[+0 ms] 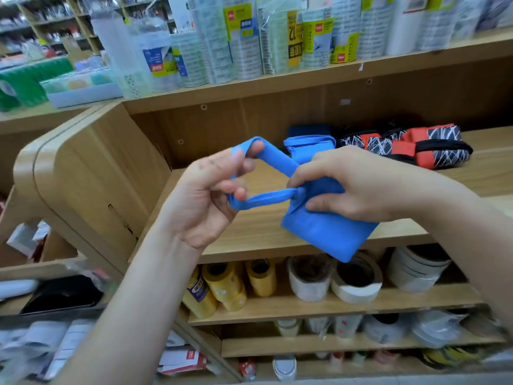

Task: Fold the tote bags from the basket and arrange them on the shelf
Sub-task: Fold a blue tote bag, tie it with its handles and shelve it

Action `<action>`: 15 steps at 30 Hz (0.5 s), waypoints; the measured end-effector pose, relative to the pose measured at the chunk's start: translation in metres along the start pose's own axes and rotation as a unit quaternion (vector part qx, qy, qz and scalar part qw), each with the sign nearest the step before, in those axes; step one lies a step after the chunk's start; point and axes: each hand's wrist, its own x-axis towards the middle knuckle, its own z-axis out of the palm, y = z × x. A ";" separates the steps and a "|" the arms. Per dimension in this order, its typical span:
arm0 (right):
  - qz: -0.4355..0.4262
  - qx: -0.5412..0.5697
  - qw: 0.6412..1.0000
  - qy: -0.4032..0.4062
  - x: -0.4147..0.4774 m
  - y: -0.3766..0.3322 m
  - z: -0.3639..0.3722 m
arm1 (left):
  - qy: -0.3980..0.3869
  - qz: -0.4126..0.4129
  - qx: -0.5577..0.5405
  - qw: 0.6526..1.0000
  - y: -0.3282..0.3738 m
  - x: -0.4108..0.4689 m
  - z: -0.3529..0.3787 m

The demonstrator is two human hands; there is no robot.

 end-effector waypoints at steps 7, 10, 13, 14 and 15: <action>-0.005 0.268 0.963 -0.037 -0.001 0.015 0.007 | 0.189 0.004 0.135 0.973 -0.019 -0.001 -0.010; 0.011 0.385 0.921 -0.057 -0.002 0.029 0.009 | 0.121 0.027 0.380 0.917 -0.025 -0.004 -0.017; 0.026 0.460 0.884 -0.077 -0.004 0.042 0.017 | -0.022 -0.024 0.588 0.808 -0.019 -0.009 -0.023; 0.029 0.488 0.868 -0.082 -0.004 0.045 0.019 | -0.066 -0.049 0.632 0.770 -0.016 -0.011 -0.024; 0.029 0.516 0.852 -0.086 -0.004 0.049 0.022 | -0.088 -0.047 0.660 0.744 -0.016 -0.012 -0.027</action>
